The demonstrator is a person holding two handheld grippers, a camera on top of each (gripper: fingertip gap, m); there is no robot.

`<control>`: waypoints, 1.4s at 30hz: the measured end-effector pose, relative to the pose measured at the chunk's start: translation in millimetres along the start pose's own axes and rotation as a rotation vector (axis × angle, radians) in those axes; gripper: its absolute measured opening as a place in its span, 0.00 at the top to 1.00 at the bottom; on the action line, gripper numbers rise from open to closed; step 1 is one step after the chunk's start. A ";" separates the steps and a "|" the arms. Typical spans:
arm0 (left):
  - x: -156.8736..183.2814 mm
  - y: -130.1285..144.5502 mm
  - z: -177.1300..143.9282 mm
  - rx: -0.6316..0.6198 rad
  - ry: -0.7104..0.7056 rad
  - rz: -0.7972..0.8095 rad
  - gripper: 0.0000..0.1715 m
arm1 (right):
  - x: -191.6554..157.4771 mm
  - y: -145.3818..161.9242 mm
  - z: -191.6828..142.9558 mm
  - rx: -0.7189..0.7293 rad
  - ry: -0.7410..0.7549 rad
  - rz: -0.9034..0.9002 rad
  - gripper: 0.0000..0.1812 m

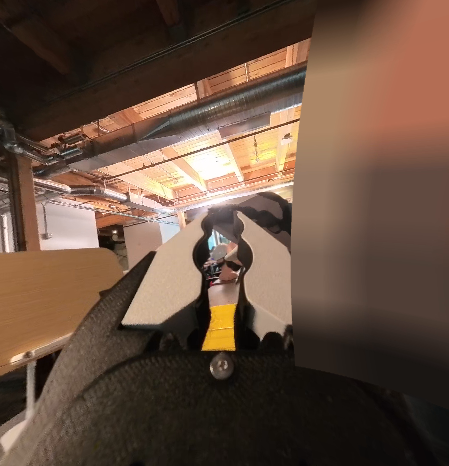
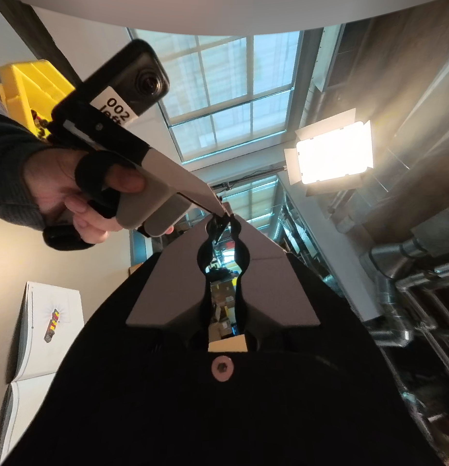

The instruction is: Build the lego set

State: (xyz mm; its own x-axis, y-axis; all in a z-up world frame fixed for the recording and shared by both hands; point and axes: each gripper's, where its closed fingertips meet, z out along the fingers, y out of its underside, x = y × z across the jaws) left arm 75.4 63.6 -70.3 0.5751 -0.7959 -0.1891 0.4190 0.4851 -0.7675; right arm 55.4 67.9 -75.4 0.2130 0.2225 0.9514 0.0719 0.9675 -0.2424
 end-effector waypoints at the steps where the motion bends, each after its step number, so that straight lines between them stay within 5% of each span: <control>1: -1.0 1.0 -0.1 0.004 0.006 -0.024 0.91 | -0.4 1.1 0.2 -0.004 -0.003 -0.002 0.96; 11: -11.3 -8.2 -6.4 0.101 0.050 -0.193 0.92 | -0.4 16.0 5.0 -0.068 0.001 -0.002 0.99; 21: -21.6 -11.0 -10.2 0.121 0.013 -0.157 0.91 | -1.2 31.5 10.0 -0.084 -0.021 0.066 1.00; 25: -31.1 -2.8 -14.1 0.108 -0.018 -0.106 0.91 | -8.2 59.6 9.8 -0.196 -0.059 0.175 1.00; 28: -39.3 32.0 -28.7 0.007 -0.057 -0.087 0.91 | -69.2 90.7 -1.5 -0.375 -0.297 0.399 1.00; 31: -29.9 96.7 -58.4 -0.179 -0.050 -0.181 0.91 | -158.4 113.5 -42.9 -0.546 -0.553 0.635 1.00; 34: -21.4 147.1 -86.1 -0.332 -0.034 -0.213 0.91 | -217.6 123.8 -77.0 -0.628 -0.622 0.837 1.00; 42: -0.2 163.8 -92.1 -0.358 0.089 -0.460 0.92 | -277.4 125.5 -106.6 -0.750 -0.613 1.051 0.99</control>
State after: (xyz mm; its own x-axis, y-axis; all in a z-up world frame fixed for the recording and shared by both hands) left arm 79.2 109.8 -252.4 0.3230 -0.9303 0.1735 0.3396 -0.0572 -0.9388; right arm 109.2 114.8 -390.0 0.0561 0.9865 0.1536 0.6774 0.0754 -0.7317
